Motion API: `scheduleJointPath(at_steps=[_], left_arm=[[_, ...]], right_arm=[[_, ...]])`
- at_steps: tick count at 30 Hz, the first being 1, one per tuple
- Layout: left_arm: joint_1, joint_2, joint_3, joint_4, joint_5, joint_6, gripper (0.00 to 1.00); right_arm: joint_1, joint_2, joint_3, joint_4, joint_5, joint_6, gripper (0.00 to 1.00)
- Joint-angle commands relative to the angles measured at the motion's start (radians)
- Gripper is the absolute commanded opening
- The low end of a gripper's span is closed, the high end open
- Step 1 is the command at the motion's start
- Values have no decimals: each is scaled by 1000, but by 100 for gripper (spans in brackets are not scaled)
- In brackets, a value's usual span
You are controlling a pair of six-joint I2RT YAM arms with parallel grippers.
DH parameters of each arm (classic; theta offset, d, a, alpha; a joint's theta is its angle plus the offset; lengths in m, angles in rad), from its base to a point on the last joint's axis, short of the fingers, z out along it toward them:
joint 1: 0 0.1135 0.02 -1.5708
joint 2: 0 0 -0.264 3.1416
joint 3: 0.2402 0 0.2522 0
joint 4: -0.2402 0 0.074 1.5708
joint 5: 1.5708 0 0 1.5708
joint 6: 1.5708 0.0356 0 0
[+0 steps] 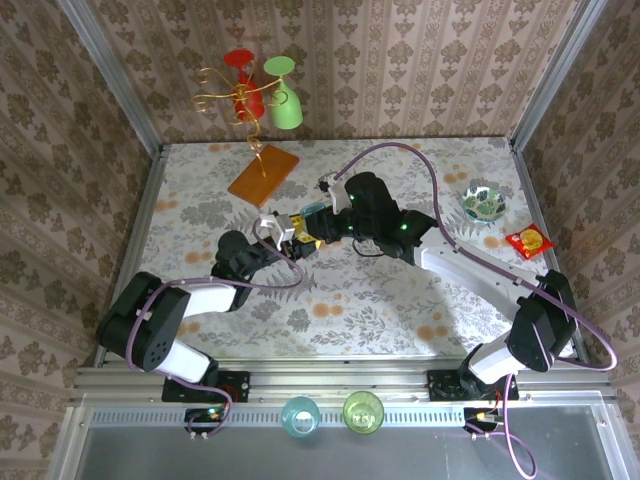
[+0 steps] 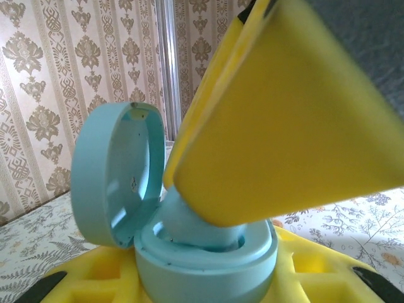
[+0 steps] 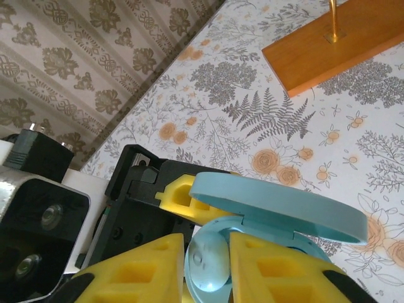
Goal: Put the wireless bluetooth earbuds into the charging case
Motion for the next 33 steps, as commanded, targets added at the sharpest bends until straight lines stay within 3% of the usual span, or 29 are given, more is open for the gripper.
scheduleJointPath(at_steps=[1,7,12,18,24,33], left_arm=[[7,-3,-1,32,-5,6,23],[13,-2,0,32,0,15,23],[19,-4,-11,32,74,70,24],[29,-19,-18,31,136,95,25],[33,-40,-15,32,72,51,25],[33,-52,-27,32,15,10,25]], right_arm=[[7,-51,5,-11,44,-6,31],[7,-94,9,-30,83,-36,39],[7,-138,8,-2,148,-34,44],[-6,2,169,-185,229,-32,45],[-7,61,196,-217,201,-46,46],[-6,-39,93,-195,164,-56,52]])
